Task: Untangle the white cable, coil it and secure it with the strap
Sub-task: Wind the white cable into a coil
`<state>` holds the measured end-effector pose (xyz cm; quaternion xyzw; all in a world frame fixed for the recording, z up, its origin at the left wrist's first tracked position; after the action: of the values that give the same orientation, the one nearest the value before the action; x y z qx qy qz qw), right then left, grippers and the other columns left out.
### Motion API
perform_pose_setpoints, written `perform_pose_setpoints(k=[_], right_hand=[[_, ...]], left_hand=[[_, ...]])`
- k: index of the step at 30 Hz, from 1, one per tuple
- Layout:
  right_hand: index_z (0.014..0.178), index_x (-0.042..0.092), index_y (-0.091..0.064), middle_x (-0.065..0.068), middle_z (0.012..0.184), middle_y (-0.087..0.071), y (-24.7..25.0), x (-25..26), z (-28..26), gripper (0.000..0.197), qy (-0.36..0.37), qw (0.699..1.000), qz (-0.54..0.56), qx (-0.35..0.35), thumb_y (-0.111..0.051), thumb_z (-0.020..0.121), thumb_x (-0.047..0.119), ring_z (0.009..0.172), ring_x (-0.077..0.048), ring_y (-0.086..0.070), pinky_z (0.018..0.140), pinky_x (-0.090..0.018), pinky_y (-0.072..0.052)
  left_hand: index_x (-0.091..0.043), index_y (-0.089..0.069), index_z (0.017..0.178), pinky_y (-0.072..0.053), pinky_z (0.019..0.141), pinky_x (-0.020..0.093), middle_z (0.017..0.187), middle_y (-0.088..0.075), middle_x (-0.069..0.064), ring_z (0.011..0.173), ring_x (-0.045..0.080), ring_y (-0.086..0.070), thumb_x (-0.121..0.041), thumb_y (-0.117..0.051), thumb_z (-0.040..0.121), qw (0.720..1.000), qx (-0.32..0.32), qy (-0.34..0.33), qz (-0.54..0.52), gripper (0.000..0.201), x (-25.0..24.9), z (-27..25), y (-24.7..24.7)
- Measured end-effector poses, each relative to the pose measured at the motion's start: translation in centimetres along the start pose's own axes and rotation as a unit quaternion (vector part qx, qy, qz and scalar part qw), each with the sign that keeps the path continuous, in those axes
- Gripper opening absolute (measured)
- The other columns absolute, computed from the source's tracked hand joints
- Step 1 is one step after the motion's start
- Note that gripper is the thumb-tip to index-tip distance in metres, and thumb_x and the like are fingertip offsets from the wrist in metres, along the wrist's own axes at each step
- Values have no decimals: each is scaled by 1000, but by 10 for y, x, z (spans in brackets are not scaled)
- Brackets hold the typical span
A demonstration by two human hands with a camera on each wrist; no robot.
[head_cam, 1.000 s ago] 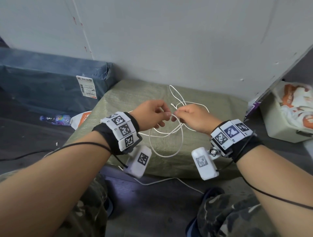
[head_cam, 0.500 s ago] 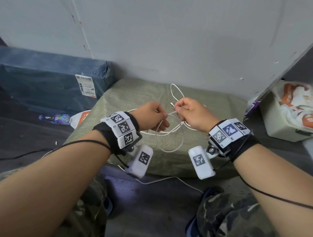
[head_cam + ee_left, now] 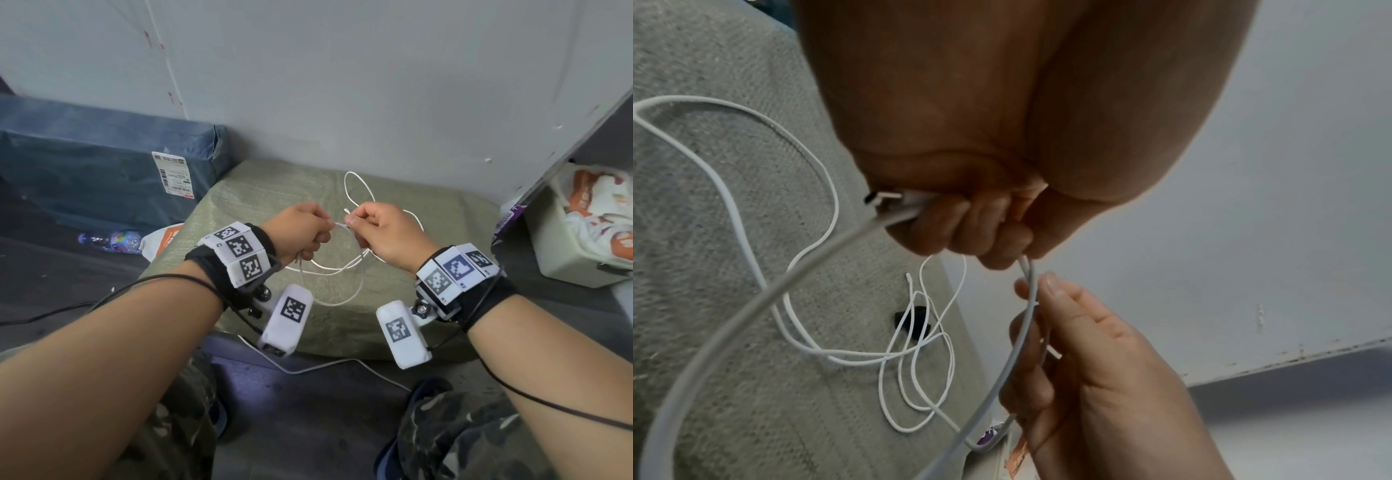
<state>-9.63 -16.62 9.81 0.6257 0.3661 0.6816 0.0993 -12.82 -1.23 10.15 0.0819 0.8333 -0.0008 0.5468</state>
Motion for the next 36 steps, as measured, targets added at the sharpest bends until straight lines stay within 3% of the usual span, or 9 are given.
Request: perform_pose_setpoints(k=[3,6,11,17,22,26,29,33,36], right_hand=[[81,22,-66,8,62,-56,2,1,-2,29,-12,999,-5,44,-47,95,38,55,-12,-48,60,-29,-41],[82,21,-66,6,72,-67,0,1,-3,25,-9,996,34,76,-48,96,32,56,-15,-45,57,-31,-40],[77,16,-61,9,47,-53,0,-2,-3,26,-26,993,80,85,-46,98,20,50,-13,-40,50,-23,-35],[78,14,-62,7,49,-50,0,-3,-3,26,-30,990,107,88,-46,98,20,50,-14,-39,49,-23,-33],[75,13,-59,4,49,-52,-4,-3,0,26,-48,989,124,58,-47,98,18,41,-7,-39,45,-20,-33],[74,14,-58,5,48,-55,-3,-6,3,26,-48,995,81,42,-49,97,20,35,-6,-37,43,-21,-31],[74,13,-58,5,49,-56,-1,-8,4,26,-58,996,71,22,-49,97,20,32,-4,-37,40,-20,-31],[76,10,-57,-5,56,-55,0,-7,4,26,-66,993,93,20,-47,97,18,30,-4,-36,37,-18,-30],[75,11,-57,-4,54,-54,0,-7,4,27,-66,993,90,30,-47,98,20,30,-4,-35,36,-18,-29]], left_hand=[[-15,-44,79,-23,40,19,58,-41,1,37,6,-29,-8,-45,96,1000,-13,-7,-13,17,-1,2,5],[-14,-47,80,-28,43,21,59,-44,1,41,8,-34,-9,-46,95,1000,-16,-9,-21,16,0,3,8],[-15,-52,80,-40,62,26,77,-61,4,68,15,-51,-8,-52,94,998,-19,-53,35,15,2,1,9],[-23,-67,81,-49,93,44,78,-63,1,80,17,-57,-25,-63,88,987,-44,-84,128,9,5,7,15],[-6,-69,100,-59,78,33,81,-68,9,72,17,-66,-18,-56,93,994,-22,-49,93,19,4,4,11],[-17,-55,115,-58,79,36,84,-68,13,72,21,-66,0,-51,92,997,7,-67,49,28,1,1,7],[-16,-61,110,-54,85,34,84,-65,7,78,18,-64,10,-52,87,989,38,-104,95,36,-1,0,8],[-18,-67,104,-50,83,19,86,-68,-2,82,9,-65,-2,-64,84,962,9,-177,206,26,-2,-1,5],[-14,-66,101,-56,76,24,79,-67,2,73,13,-68,-13,-60,91,977,-49,-177,110,13,-1,1,3]])
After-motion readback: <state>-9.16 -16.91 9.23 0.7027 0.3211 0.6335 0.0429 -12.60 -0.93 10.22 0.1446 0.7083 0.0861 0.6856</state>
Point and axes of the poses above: each hand's wrist, its own z-axis towards the middle knuckle, its own y-axis out of the back of the hand, x = y × z, the point moved 2 cm from there along z, towards the middle knuckle
